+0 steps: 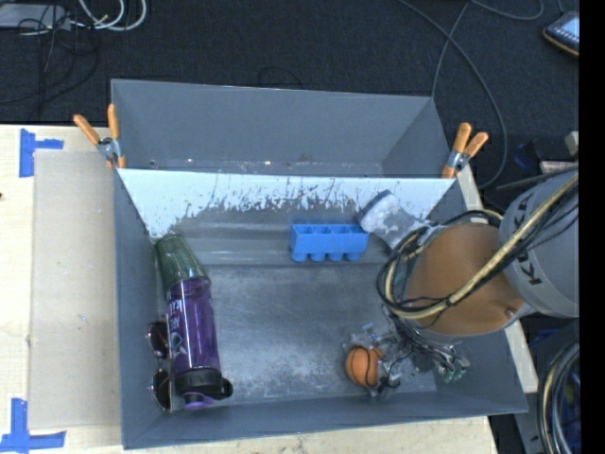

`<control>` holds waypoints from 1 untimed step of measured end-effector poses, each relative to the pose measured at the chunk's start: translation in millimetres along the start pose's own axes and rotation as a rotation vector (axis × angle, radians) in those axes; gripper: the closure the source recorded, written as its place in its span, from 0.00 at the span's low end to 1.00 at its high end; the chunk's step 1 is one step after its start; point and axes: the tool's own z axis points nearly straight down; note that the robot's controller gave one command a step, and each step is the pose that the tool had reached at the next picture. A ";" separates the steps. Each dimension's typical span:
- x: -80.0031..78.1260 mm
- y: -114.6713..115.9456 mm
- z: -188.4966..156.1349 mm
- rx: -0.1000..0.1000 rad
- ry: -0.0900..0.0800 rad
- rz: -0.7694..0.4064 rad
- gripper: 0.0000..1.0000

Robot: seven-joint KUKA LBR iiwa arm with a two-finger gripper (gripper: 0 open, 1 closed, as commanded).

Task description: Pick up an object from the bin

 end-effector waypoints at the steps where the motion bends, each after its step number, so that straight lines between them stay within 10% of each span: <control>1: 1.4 1.6 -16.6 -0.003 0.006 0.001 1.00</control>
Offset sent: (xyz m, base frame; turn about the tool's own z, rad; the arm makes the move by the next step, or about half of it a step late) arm -0.0022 0.0007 0.0508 0.0009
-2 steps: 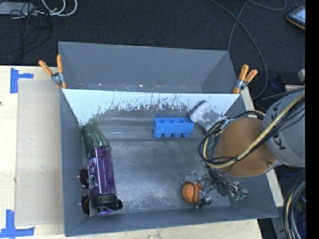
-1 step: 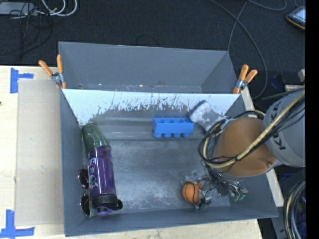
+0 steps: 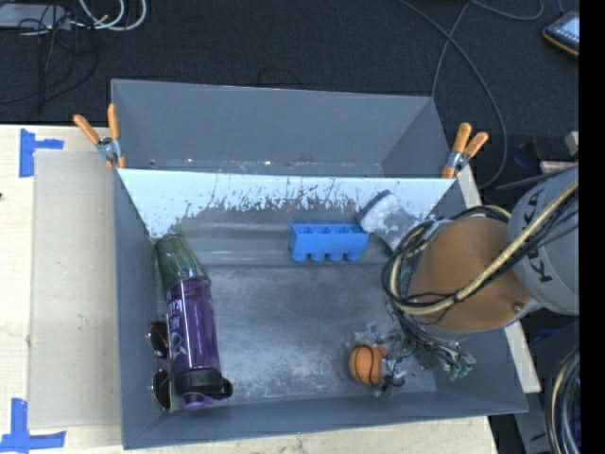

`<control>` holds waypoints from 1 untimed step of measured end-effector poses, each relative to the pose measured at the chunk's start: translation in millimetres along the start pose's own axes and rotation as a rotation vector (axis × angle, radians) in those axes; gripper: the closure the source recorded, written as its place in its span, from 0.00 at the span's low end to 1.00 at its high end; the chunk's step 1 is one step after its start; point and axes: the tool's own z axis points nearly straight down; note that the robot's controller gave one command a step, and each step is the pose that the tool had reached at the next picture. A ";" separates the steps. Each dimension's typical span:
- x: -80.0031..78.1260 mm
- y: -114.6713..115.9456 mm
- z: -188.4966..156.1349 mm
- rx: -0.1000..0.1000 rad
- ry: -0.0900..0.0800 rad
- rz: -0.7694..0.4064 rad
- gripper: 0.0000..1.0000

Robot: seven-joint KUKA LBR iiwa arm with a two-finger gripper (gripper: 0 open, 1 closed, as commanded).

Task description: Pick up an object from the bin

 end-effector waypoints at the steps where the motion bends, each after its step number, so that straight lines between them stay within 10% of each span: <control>1: -0.4 0.4 -17.4 0.000 0.000 0.001 1.00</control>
Offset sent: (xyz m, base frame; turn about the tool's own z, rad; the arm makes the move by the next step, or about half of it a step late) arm 0.0002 0.0003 0.0428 0.0006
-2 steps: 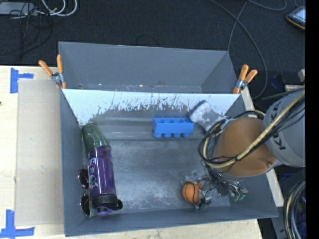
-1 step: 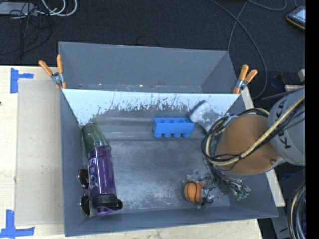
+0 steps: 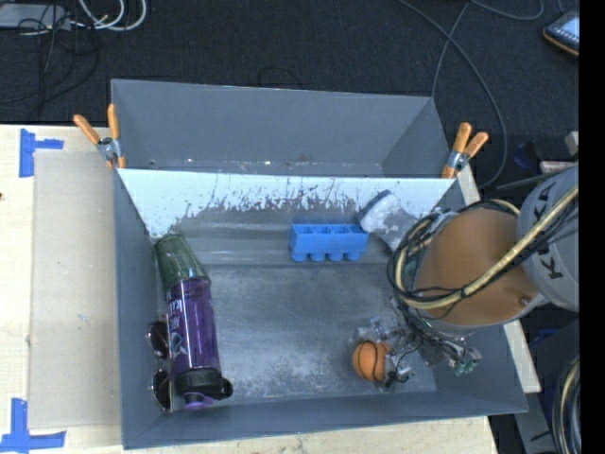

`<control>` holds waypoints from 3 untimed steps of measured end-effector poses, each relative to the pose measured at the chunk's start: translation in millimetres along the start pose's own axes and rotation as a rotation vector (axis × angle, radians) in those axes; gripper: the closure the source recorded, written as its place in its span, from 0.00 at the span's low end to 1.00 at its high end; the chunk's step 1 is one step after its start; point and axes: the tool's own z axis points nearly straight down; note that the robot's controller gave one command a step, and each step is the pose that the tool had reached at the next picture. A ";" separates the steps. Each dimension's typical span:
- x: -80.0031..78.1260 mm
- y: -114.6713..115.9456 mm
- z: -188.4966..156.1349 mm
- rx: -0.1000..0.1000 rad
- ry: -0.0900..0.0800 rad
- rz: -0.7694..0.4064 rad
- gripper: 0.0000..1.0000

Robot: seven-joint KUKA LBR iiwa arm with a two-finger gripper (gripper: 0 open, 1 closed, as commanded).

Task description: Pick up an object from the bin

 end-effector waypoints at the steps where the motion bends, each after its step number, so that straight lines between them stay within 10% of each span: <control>1: -0.3 0.4 -13.3 0.000 0.000 0.001 1.00; 3: -0.9 0.7 -60.5 -0.001 0.001 0.003 1.00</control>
Offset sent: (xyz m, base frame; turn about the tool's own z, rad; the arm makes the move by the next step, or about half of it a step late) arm 0.0001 0.0003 0.0692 0.0011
